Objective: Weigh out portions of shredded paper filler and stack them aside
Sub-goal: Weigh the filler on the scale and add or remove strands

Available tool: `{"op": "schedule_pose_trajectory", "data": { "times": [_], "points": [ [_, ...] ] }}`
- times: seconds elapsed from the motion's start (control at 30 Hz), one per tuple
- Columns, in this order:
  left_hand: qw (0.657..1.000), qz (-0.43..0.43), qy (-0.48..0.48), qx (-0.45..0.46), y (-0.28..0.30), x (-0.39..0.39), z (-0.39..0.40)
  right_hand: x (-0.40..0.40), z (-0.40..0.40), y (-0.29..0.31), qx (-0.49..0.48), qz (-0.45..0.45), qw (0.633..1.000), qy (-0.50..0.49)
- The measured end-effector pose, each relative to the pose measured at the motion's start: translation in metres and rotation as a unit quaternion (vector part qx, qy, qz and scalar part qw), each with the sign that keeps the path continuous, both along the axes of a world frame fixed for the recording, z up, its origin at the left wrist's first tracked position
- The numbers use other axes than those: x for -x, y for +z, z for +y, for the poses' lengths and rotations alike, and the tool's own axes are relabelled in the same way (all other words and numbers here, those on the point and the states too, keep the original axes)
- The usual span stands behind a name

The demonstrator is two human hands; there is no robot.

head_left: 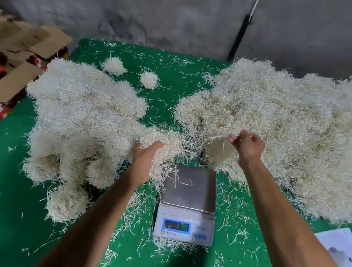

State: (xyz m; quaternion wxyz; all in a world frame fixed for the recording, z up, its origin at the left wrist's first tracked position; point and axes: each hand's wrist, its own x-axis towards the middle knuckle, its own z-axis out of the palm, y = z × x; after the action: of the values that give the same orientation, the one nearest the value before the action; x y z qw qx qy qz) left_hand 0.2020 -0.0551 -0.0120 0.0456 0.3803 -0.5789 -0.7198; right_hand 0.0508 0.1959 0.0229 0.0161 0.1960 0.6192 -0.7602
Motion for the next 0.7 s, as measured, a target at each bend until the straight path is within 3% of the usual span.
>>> {"op": "schedule_pose_trajectory", "data": {
  "times": [0.1,0.17,0.2,0.27,0.37,0.43,0.5,0.57,0.6,0.67,0.7],
  "points": [
    [1.0,0.012,0.018,-0.013,-0.004,0.006,-0.011,0.022,-0.003,0.003,-0.031,0.043,0.997,0.051],
    [0.999,0.016,0.03,-0.018,-0.004,0.012,-0.009,0.024,-0.007,-0.005,-0.13,0.04,0.983,0.12],
    [0.999,0.014,0.036,-0.018,-0.005,0.016,-0.008,0.021,-0.008,-0.01,-0.224,0.035,0.964,0.139],
    [0.999,0.008,0.038,-0.018,-0.007,0.02,-0.01,0.019,-0.005,-0.025,-0.432,0.039,0.892,0.128],
    [0.999,0.013,0.023,-0.031,-0.01,0.02,-0.01,0.011,0.0,-0.038,-0.57,0.098,0.813,0.073],
    [0.999,0.023,-0.013,-0.03,-0.008,0.02,-0.003,-0.006,-0.009,-0.041,-0.557,0.203,0.801,0.079],
    [0.997,0.034,-0.06,-0.026,-0.005,0.018,0.008,-0.032,-0.03,-0.037,-0.434,0.253,0.846,0.179],
    [0.995,0.026,-0.097,-0.009,-0.005,0.015,0.02,-0.059,-0.05,-0.031,-0.29,0.17,0.885,0.322],
    [0.991,0.003,-0.13,0.02,-0.006,0.014,0.026,-0.07,-0.055,-0.03,-0.261,0.128,0.883,0.369],
    [0.976,-0.068,-0.201,0.057,-0.006,0.008,0.039,-0.087,-0.056,-0.035,-0.272,0.094,0.866,0.409],
    [0.97,-0.083,-0.225,0.031,-0.006,0.005,0.041,-0.093,-0.053,-0.038,-0.28,0.088,0.86,0.418]
  ]
}}
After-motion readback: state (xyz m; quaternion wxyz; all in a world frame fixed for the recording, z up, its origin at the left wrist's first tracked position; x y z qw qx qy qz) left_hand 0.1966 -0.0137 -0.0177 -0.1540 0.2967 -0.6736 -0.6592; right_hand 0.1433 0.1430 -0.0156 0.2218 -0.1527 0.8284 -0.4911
